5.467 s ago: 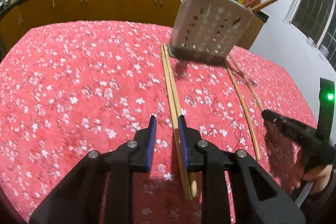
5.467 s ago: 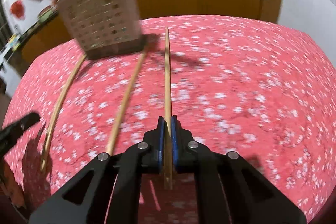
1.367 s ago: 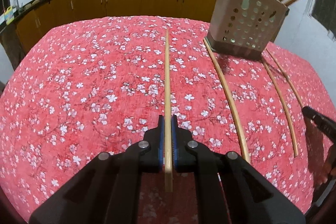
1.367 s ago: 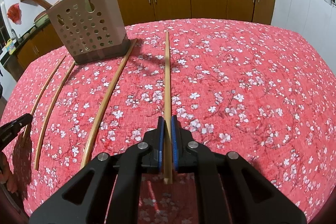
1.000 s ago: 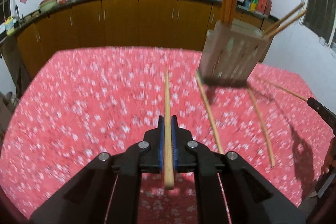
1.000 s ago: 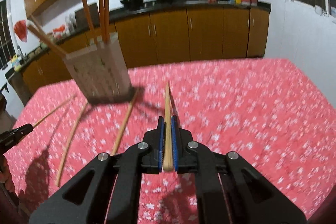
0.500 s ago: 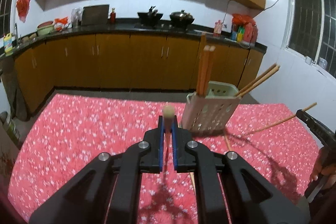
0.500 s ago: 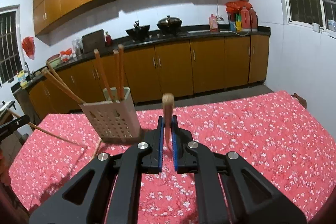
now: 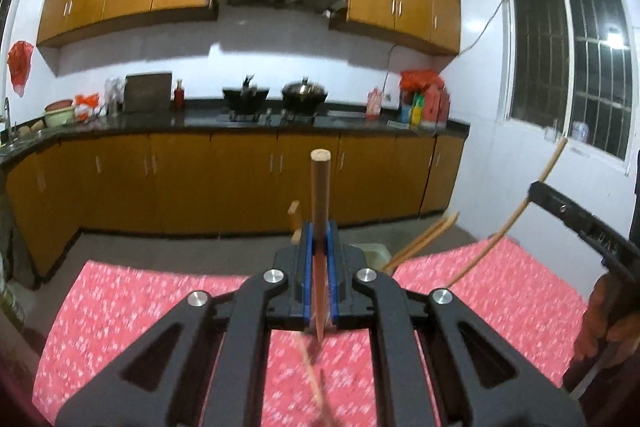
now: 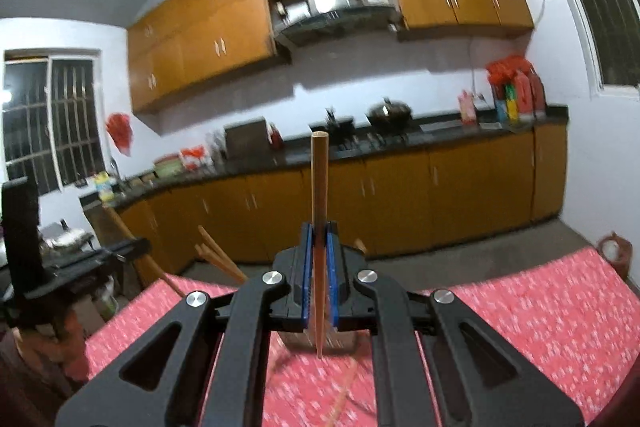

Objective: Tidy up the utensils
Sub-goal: 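Lift both held chopsticks upright and carry them over the holder, then open both grippers to drop the chopsticks into the holder, then lower both grippers and close each on one of the last chopsticks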

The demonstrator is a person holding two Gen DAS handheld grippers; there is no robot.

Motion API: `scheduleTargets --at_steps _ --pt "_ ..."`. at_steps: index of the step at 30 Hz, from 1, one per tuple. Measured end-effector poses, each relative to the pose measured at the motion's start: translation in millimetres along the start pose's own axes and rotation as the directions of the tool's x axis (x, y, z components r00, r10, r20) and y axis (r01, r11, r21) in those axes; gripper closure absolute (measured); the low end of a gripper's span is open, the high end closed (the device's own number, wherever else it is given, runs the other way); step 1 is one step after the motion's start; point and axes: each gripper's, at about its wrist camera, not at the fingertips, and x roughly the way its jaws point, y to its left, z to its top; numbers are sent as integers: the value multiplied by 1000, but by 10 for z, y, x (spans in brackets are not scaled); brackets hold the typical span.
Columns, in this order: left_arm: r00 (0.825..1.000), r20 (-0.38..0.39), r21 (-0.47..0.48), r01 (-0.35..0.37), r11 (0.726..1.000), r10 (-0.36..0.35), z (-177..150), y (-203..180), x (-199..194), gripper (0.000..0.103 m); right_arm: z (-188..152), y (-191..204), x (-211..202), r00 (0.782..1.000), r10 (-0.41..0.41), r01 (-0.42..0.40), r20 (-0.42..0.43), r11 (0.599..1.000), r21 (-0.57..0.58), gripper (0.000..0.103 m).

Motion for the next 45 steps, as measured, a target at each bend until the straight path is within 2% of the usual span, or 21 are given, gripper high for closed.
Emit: scheduleTargets --at_steps 4,9,16,23,26,32,33,35,36,40,42,45 --pt "995 95 -25 0 1000 2 281 -111 35 95 176 86 128 996 -7 7 87 1000 5 95" --pt "985 162 -54 -44 998 52 463 -151 248 95 195 81 417 991 -59 59 121 998 10 95" --pt "991 115 -88 -53 995 63 314 -83 652 95 -72 77 901 996 -87 87 -5 996 -21 95" --pt "997 68 -66 -38 997 43 135 -103 847 95 -236 138 1012 994 -63 61 -92 998 -28 95" --pt "998 48 -72 -32 997 35 84 -90 882 95 -261 158 1009 992 -52 49 -111 998 -29 95" --pt "998 58 -84 -26 996 31 88 -62 827 85 -202 141 935 993 -47 46 -112 999 -12 94" --pt "998 59 -85 -27 996 32 83 -73 821 85 -174 119 926 993 -45 44 -111 999 -8 92" --pt "998 60 -88 -26 996 31 74 -67 793 85 -142 125 887 994 -46 46 -100 999 1 75" --pt "998 62 -91 -26 996 32 72 -65 777 85 -129 123 863 995 -47 47 -93 999 2 74" --pt "997 73 -109 -22 994 30 60 -21 656 84 -64 117 681 998 -41 41 -56 999 4 74" --pt "996 80 -120 -19 993 29 43 16 551 81 -50 78 529 998 -49 49 -33 999 11 74" --pt "996 77 -145 -21 989 33 -55 101 339 79 -144 -38 278 997 -78 79 -22 997 20 73"
